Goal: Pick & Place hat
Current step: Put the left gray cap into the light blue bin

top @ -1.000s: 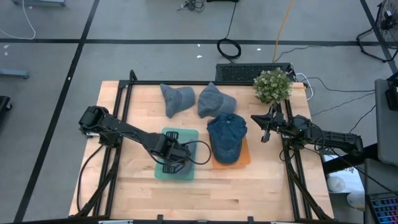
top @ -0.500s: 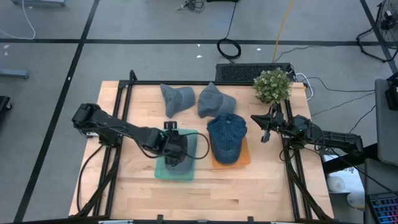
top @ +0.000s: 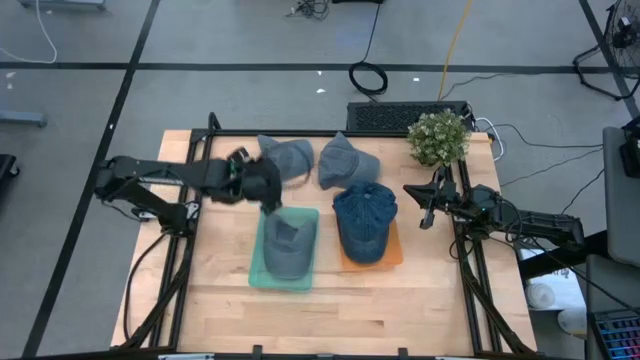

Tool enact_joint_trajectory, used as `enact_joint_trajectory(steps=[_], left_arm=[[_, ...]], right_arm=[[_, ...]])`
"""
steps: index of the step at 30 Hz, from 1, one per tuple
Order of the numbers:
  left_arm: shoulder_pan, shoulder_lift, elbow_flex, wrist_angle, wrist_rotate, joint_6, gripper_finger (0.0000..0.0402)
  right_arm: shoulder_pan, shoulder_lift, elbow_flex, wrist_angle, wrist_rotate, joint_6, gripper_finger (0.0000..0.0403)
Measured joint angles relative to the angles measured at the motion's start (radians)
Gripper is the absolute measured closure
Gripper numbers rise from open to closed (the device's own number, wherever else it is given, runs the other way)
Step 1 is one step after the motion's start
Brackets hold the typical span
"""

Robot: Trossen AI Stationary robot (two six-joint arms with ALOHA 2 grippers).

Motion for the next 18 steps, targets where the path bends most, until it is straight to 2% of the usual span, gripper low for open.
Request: enact_joint_trajectory(steps=[4,9,14,16,18], left_arm=[[0.158,-0.012,-0.05,0.017,0.047,0.002,0.0188],[0.354,-0.013,-0.178,0.201,0.202,0.053,0.0188],[0.55,-0.012,-0.351,0.432,0.403,0.177,0.0188],[0.603,-0.011,-0.403,0.502,0.439,0.262,0.0188],[0.64,-0.011,-0.433,0.523,0.429,0.336,0.0188]], right_arm=[[0.0,0.0,0.0,0.0,0.0,0.0,0.0403],[0.0,0.0,0.0,0.001,0.0,0.0,0.0403],[0.0,0.0,0.0,0.0,0.0,0.0,0.0403],[0.0,0.0,0.0,0.0,0.0,0.0,0.0403],[0.0,0.0,0.0,0.0,0.0,0.0,0.0403]])
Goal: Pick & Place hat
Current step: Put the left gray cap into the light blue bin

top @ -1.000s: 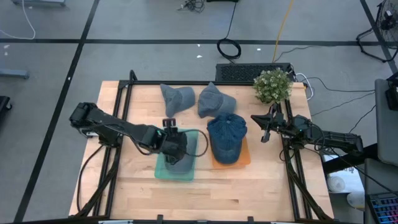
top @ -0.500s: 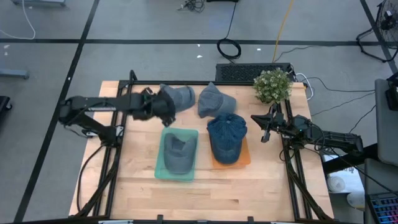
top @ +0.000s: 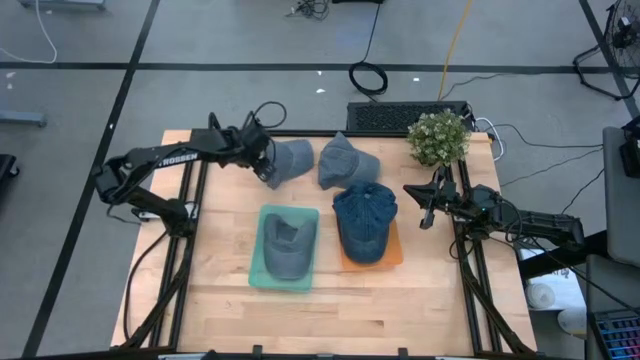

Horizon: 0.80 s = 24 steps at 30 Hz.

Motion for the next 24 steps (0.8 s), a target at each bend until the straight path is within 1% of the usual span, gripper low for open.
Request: enact_joint_trajectory(steps=[2,4,6,9,12,14,19,24], left_arm=[[0.023,0.0,-0.008,0.001,-0.049,0.084,0.0188],[0.034,-0.001,-0.008,0.009,-0.104,0.13,0.0188],[0.037,-0.001,-0.008,0.022,-0.13,0.171,0.0188],[0.037,-0.001,-0.008,0.06,-0.108,0.256,0.0188],[0.037,-0.001,-0.008,0.11,-0.023,0.32,0.0188],[0.036,-0.001,-0.008,0.143,0.01,0.336,0.0188],[0.04,0.002,-0.008,0.196,0.016,0.367,0.0188],[0.035,0.05,-0.007,0.197,0.027,0.431,0.0188]], right_arm=[[0.0,0.0,0.0,0.0,0.0,0.0,0.0403],[0.0,0.0,0.0,0.0,0.0,0.0,0.0403],[0.0,0.0,0.0,0.0,0.0,0.0,0.0403],[0.0,0.0,0.0,0.0,0.0,0.0,0.0403],[0.0,0.0,0.0,0.0,0.0,0.0,0.0403],[0.0,0.0,0.0,0.0,0.0,0.0,0.0403],[0.0,0.0,0.0,0.0,0.0,0.0,0.0403],[0.0,0.0,0.0,0.0,0.0,0.0,0.0403]])
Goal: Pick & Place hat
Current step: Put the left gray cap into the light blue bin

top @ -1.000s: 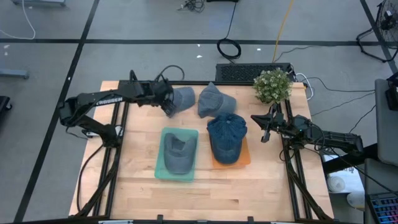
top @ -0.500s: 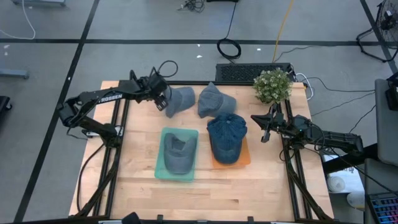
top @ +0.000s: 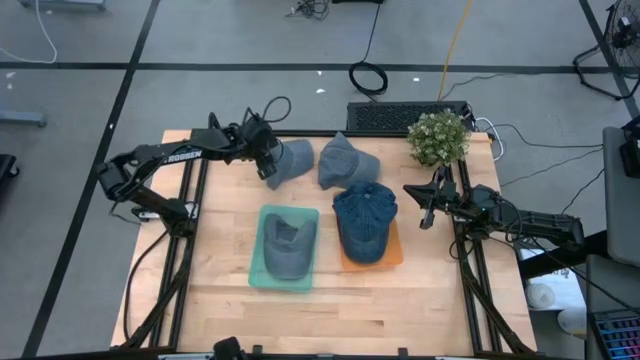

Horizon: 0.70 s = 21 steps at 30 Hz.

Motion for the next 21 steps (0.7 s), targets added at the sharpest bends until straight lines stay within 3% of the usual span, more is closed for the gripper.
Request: enact_joint_trajectory(steps=[8,18,21], left_arm=[[0.0,0.088,0.0,0.032,-0.024,0.075,0.0188],[0.0,0.095,0.0,-0.006,-0.048,0.32,0.0188],[-0.003,0.095,0.0,-0.006,-0.047,0.327,0.0188]], right_arm=[[0.0,0.0,0.0,0.0,0.0,0.0,0.0403],[0.0,0.0,0.0,0.0,0.0,0.0,0.0403],[0.0,0.0,0.0,0.0,0.0,0.0,0.0403]])
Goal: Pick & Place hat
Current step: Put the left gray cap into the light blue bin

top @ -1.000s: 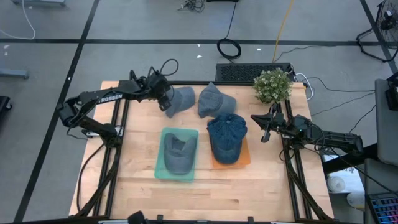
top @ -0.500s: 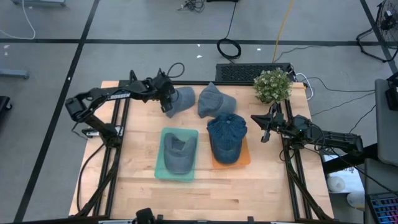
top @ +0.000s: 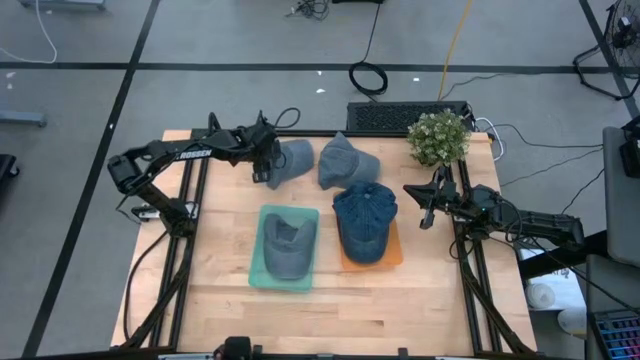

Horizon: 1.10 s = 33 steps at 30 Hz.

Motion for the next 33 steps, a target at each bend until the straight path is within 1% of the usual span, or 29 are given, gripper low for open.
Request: enact_joint_trajectory(steps=[2,5,8,10,12,14,20,24,31,33], left_arm=[[-0.014,0.0,0.0,0.0,-0.024,-0.016,0.0188],[-0.049,0.0,0.0,0.0,-0.135,0.026,0.0188],[-0.083,0.0,0.0,0.0,-0.256,0.145,0.0188],[-0.104,0.0,0.0,0.0,-0.285,0.241,0.0188],[-0.119,0.0,0.0,0.015,-0.269,0.316,0.0188],[-0.131,0.0,0.0,0.048,-0.233,0.352,0.0188],[-0.14,0.0,0.0,0.096,-0.129,0.356,0.0188],[-0.124,0.0,0.0,0.101,-0.105,0.368,0.0188],[-0.083,0.0,0.0,0.101,-0.097,0.363,0.0188],[-0.074,0.0,0.0,0.101,-0.05,0.351,0.0188]], right_arm=[[0.0,0.0,0.0,0.0,0.0,0.0,0.0403],[0.0,0.0,0.0,0.0,0.0,0.0,0.0403],[0.0,0.0,0.0,0.0,0.0,0.0,0.0403],[0.0,0.0,0.0,0.0,0.0,0.0,0.0403],[0.0,0.0,0.0,0.0,0.0,0.0,0.0403],[0.0,0.0,0.0,0.0,0.0,0.0,0.0403],[0.0,0.0,0.0,0.0,0.0,0.0,0.0403],[0.0,0.0,0.0,0.0,0.0,0.0,0.0403],[0.0,0.0,0.0,0.0,0.0,0.0,0.0403],[0.0,0.0,0.0,0.0,0.0,0.0,0.0403]])
